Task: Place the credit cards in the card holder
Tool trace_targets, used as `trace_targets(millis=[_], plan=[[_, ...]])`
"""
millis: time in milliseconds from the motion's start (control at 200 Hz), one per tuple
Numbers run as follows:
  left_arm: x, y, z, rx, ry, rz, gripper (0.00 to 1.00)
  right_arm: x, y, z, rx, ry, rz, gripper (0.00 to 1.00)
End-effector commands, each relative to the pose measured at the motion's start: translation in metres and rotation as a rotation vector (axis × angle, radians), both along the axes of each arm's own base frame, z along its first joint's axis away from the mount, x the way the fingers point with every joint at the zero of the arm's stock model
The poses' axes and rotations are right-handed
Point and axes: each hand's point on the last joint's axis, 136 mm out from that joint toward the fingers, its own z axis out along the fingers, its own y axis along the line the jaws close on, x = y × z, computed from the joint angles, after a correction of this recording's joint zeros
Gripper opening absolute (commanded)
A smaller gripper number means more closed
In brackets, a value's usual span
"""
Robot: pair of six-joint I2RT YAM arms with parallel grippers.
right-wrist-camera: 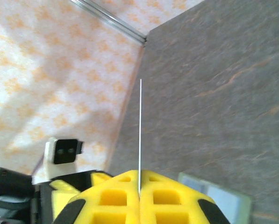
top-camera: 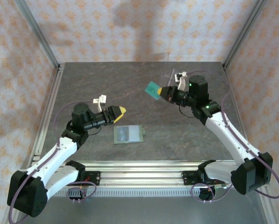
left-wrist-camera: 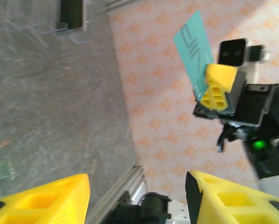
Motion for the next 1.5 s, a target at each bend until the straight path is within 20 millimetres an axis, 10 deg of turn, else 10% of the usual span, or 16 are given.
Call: trace_targets(millis=[0, 255, 686, 1151, 1236, 1492], plan=[[-0.006, -0.014, 0.039, -0.156, -0.120, -0.057, 0.56, -0.015, 0.012, 0.035, 0.216, -0.017, 0.019, 0.00], [-0.008, -0.028, 0.087, -0.341, -0.240, -0.091, 0.55, -0.041, 0.050, 0.050, 0.399, -0.071, 0.036, 0.00], [0.004, -0.011, 0.085, -0.284, -0.246, 0.070, 0.51, -0.064, 0.085, 0.051, 0.494, -0.118, 0.102, 0.00], [0.000, -0.005, 0.100, -0.367, -0.305, 0.078, 0.00, -0.074, 0.110, 0.024, 0.489, -0.112, 0.137, 0.00], [0.002, -0.006, 0.093, -0.341, -0.289, 0.081, 0.00, -0.076, 0.110, 0.017, 0.438, -0.104, 0.144, 0.34], [-0.003, -0.015, 0.061, -0.187, -0.241, 0.021, 0.00, -0.094, 0.099, -0.007, 0.077, -0.149, 0.270, 0.57]])
